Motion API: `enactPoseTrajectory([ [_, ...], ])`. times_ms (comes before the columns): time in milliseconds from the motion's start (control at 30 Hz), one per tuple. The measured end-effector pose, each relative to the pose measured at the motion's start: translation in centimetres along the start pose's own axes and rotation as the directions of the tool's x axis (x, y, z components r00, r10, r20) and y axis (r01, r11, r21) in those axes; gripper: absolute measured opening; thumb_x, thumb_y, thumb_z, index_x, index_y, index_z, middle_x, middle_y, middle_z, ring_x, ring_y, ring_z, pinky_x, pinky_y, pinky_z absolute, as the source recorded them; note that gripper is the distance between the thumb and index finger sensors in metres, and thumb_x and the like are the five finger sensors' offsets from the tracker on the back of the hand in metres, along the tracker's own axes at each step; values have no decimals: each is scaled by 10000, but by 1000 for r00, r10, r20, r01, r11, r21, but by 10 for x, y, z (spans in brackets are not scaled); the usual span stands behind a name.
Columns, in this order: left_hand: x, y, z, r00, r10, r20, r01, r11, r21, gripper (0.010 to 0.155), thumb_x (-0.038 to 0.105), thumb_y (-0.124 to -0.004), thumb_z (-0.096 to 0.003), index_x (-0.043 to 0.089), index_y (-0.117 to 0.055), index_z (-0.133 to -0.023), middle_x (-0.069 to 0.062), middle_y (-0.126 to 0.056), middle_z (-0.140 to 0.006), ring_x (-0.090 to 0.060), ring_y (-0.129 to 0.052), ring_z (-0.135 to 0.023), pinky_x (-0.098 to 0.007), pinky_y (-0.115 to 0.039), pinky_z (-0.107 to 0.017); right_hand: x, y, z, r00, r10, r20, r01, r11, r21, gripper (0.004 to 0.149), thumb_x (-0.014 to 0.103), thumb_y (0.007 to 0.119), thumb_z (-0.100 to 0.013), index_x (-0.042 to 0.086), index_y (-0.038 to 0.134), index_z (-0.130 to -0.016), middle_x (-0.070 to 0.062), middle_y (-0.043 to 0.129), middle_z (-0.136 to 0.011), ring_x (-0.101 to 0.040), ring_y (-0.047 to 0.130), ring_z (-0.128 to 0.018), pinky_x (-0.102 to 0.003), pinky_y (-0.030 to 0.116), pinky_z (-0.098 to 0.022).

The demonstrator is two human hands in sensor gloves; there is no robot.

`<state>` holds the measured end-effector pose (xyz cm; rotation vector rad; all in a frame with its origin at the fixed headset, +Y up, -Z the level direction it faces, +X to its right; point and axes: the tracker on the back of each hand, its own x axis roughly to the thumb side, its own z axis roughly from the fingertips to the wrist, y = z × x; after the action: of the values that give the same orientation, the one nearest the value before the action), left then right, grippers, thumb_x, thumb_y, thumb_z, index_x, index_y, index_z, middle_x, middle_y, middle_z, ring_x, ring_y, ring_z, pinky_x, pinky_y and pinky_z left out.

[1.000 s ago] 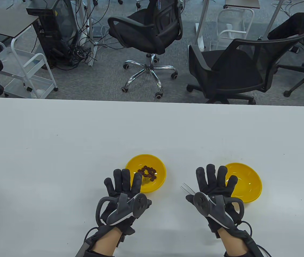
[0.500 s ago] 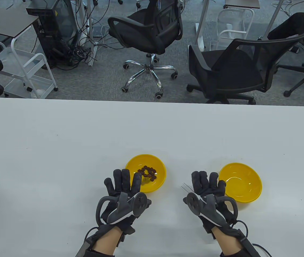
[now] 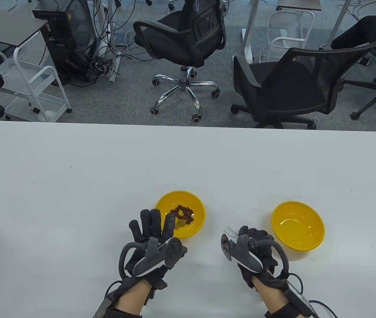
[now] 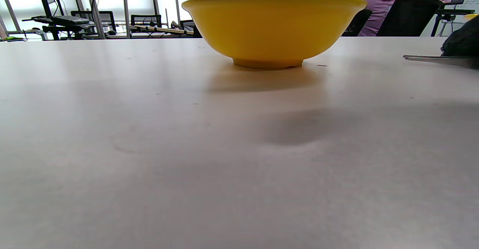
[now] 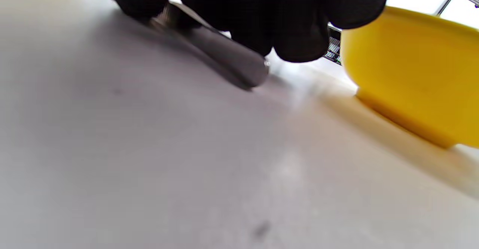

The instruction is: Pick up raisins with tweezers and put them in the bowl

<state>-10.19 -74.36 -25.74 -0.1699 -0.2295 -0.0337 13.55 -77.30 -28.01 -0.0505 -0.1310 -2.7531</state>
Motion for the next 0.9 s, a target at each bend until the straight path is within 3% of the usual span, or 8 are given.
enactPoseTrajectory([
  [567, 1, -1, -1, 1000, -9, -4, 9, 1000, -3, 938, 678, -467, -543, 105, 18, -1104, -385, -22, -1150, -663, -82, -1052, -833, -120, -628, 11, -1, 0, 995, 98, 33, -98, 995, -13, 495, 352, 648, -494, 117, 699, -927, -135, 809, -891, -360, 891, -802, -563, 672, -605],
  [900, 0, -1, -1, 1000, -4, -7, 4, 1000, 4, 938, 676, -467, -543, 103, 21, -1102, -384, -23, -1149, -662, -82, -1052, -832, -121, -628, -8, -13, 7, 987, -150, 59, 155, 983, -98, 481, 317, 614, -477, 88, 665, -897, -148, 848, -872, -383, 945, -806, -577, 717, -583],
])
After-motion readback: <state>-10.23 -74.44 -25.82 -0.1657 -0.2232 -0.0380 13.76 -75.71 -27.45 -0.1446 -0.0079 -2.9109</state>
